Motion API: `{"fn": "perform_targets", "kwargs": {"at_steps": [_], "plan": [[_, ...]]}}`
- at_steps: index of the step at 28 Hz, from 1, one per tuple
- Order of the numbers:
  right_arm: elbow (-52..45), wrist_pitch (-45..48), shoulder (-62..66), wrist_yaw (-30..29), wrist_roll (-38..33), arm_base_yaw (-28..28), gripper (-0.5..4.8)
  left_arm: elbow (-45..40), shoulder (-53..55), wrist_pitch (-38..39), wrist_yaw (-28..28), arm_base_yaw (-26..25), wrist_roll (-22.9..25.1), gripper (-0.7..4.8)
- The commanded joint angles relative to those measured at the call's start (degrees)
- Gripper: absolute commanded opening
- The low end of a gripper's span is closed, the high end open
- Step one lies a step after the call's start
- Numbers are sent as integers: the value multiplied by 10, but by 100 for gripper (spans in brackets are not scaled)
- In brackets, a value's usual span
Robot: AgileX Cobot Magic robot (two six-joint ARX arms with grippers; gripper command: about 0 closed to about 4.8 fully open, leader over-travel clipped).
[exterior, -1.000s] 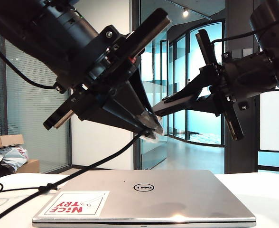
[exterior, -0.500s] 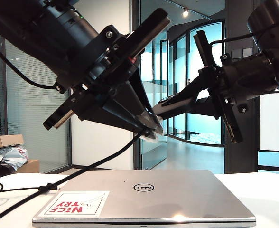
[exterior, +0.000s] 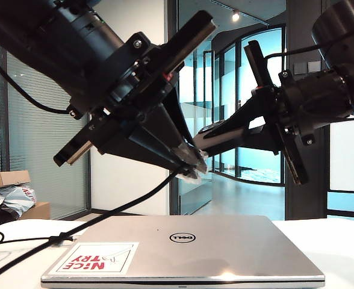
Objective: Pick up the charging cable and the phone, plug the charging cable into the charging port on the phone, and finally place them back on the table.
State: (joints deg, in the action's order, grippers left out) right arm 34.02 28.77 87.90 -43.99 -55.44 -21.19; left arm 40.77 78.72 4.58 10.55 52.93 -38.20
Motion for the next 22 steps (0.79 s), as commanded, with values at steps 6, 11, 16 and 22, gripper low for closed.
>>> {"fn": "perform_targets", "kwargs": {"at_steps": [6,11,16,22], "plan": [[4,14,-4,-6,-19,-2,-6,1,-2,-11,-2,0,1,-7],[4,15,-4,6,-33,-2,-6,1,-2,-22,-2,0,-2,-7],[4,15,-4,8,-32,-2,-6,1,-2,-22,-3,0,-30,-7],[4,15,-5,20,-32,-2,-6,1,-2,-22,-3,0,-30,-7]]}}
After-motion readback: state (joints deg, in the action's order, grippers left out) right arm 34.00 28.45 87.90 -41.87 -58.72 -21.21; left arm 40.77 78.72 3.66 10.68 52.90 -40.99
